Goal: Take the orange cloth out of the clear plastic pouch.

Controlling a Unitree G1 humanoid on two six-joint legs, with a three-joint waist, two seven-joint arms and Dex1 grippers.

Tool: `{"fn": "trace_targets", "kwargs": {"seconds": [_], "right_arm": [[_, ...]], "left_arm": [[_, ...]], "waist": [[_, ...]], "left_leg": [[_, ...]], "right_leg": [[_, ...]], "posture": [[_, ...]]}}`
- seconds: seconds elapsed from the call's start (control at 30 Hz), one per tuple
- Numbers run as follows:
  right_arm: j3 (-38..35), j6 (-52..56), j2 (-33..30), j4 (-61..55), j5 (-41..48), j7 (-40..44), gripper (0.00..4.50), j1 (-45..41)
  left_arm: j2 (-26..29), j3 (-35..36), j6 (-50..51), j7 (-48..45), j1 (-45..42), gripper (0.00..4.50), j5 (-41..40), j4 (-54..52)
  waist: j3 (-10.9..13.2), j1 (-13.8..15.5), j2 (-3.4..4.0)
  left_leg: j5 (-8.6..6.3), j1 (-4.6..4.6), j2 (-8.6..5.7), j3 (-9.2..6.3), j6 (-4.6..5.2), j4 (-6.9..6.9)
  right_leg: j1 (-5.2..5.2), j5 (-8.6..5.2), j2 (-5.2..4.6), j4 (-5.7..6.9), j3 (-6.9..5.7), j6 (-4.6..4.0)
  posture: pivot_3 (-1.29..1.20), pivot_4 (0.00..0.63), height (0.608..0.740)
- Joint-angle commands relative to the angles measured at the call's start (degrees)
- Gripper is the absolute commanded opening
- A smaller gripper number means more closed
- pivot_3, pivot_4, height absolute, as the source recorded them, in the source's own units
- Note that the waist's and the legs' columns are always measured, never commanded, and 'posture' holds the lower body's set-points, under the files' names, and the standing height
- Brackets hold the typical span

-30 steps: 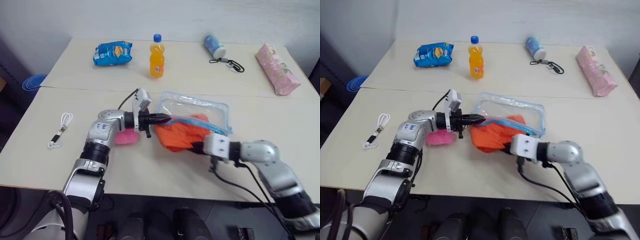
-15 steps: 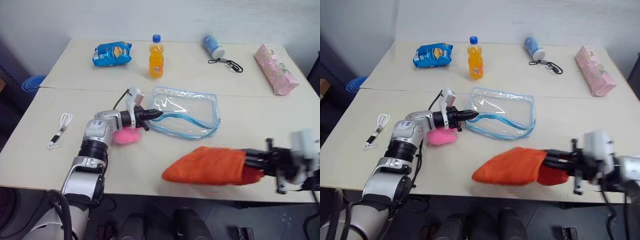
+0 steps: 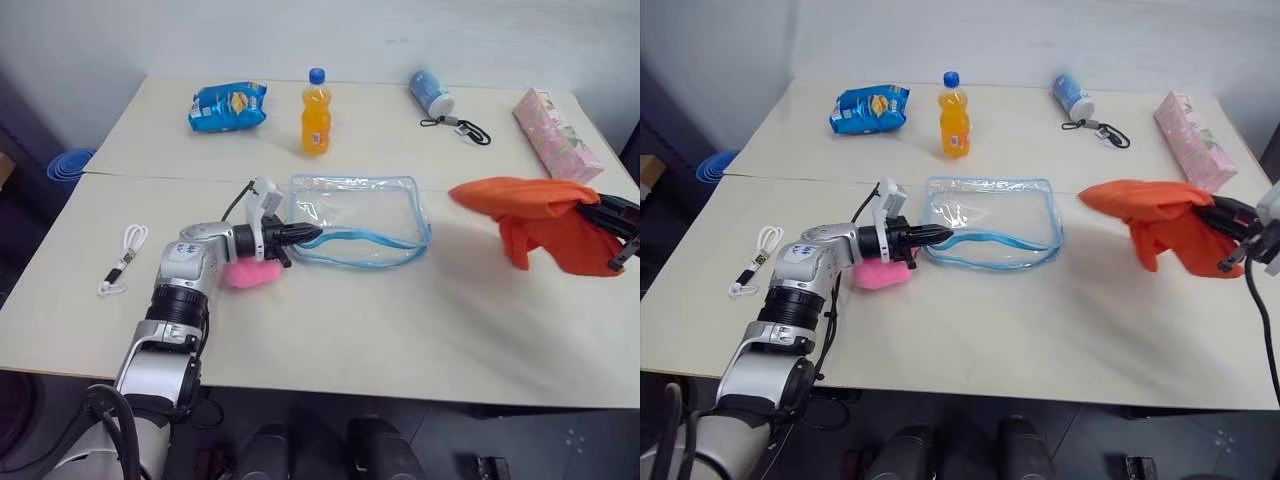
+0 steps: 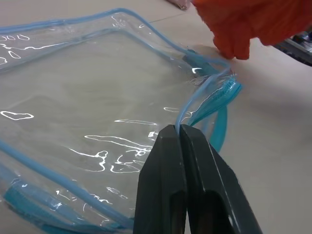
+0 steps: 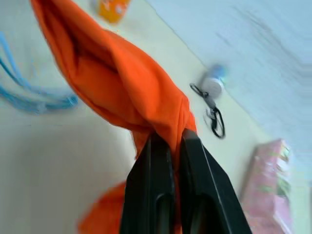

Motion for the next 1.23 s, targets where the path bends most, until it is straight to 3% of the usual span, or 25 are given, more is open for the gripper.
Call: {"fn": "trace_targets", "kwargs": {"seconds": [0.03, 0.2, 0.37, 0.43, 0.53, 0.67, 0.83, 0.9, 1.03, 1.23], "right_arm": [[2.9, -9.3, -0.3, 0.8, -1.2, 6.2, 0.01, 4.8], [6.4, -10.5, 4.7, -4.4, -0.1, 8.0, 0.01, 18.6], [6.0, -4.7, 8.5, -9.3, 3.6, 6.0, 0.01, 26.1], [5.4, -4.0, 8.2, -9.5, 4.6, 6.8, 0.55, 28.0], [2.8, -2.3, 6.5, -10.5, 7.3, 9.0, 1.41, 30.6], [-3.3, 1.6, 4.9, -18.6, 12.7, 12.0, 2.76, 37.8], [-13.1, 14.0, 6.3, -39.6, 22.8, 14.2, 4.42, 54.1], [-13.7, 19.0, 7.9, -46.6, 27.4, 11.6, 4.47, 56.7], [-6.4, 18.0, 11.2, -54.0, 23.1, 9.8, 4.47, 55.4], [1.1, 13.2, 16.1, -46.9, 16.2, 7.5, 4.47, 45.4]], "left_arm": [[1.2, -0.3, 1.1, -1.6, 1.0, 0.0, -1.4, -3.7], [2.8, -0.5, 2.4, -2.6, 2.6, 0.0, -1.7, -5.9], [4.7, -1.0, 1.1, -3.7, 3.9, 0.0, -1.2, -7.5], [6.5, -2.4, -2.3, -6.0, 5.2, 0.0, 0.1, -8.0], [10.0, -4.6, -7.6, -11.2, 8.2, 0.62, 1.1, -10.0], [15.4, -2.7, -10.1, -16.6, 12.5, 1.84, -1.2, -13.9], [24.4, 4.2, -27.6, -23.6, 21.9, 3.31, -1.4, -15.1], [27.1, 7.9, -32.7, -23.9, 28.3, 3.34, -1.4, -15.3], [28.3, 12.7, -38.9, -22.9, 39.6, 3.34, -2.3, -18.6], [26.5, 17.1, -38.9, -16.5, 51.0, 3.34, -4.1, -28.0]], "waist": [[0.0, -0.1, 0.0], [0.0, -0.1, 0.03], [0.0, -0.6, 0.08], [0.0, -0.8, 0.09], [0.0, -0.8, 0.1], [-0.1, -0.7, 0.14], [-0.1, -0.9, 0.24], [-0.1, -1.2, 0.25], [-0.1, -1.7, 0.22], [-0.2, -1.4, 0.11]], "left_leg": [[0.0, 0.0, 0.0, 0.01, 0.0, -0.01], [0.0, 0.05, 0.04, -0.03, 0.0, 0.03], [0.01, 0.19, 0.02, 0.02, -0.02, 0.05], [0.02, 0.21, 0.03, -0.06, -0.05, 0.05], [0.03, 0.23, 0.03, -0.04, -0.07, -0.01], [0.01, 0.19, 0.03, -0.06, -0.03, -0.01], [-0.02, 0.23, 0.1, -0.16, -0.05, -0.22], [-0.03, 0.26, 0.1, -0.14, -0.04, -0.28], [-0.26, 0.93, 0.1, -0.13, 0.38, -0.75], [-0.3, 1.18, 0.07, -0.16, 0.45, -1.0]], "right_leg": [[0.0, 0.0, 0.01, 0.0, 0.0, 0.0], [0.1, 0.0, 0.04, -0.03, -0.03, 0.0], [0.21, 0.0, 0.02, 0.01, 0.08, 0.0], [0.24, 0.0, 0.04, 0.03, 0.03, 0.0], [0.23, 0.0, 0.05, -0.01, 0.04, 0.0], [0.23, 0.0, 0.02, -0.06, 0.04, 0.0], [0.29, -0.02, 0.04, -0.25, -0.01, -0.03], [0.33, -0.02, 0.03, -0.32, 0.03, -0.04], [0.97, -0.05, -0.13, -0.57, 0.02, -0.09], [1.26, -0.08, -0.23, -0.85, -0.03, -0.16]], "posture": [[0.0, 0.15, 0.74], [0.0, 0.15, 0.74], [0.0, 0.15, 0.74], [0.0, 0.15, 0.74], [0.0, 0.15, 0.74], [0.0, 0.15, 0.74], [0.0, 0.15, 0.74], [0.0, 0.15, 0.74], [0.0, 0.15, 0.74], [0.0, 0.15, 0.74]]}}
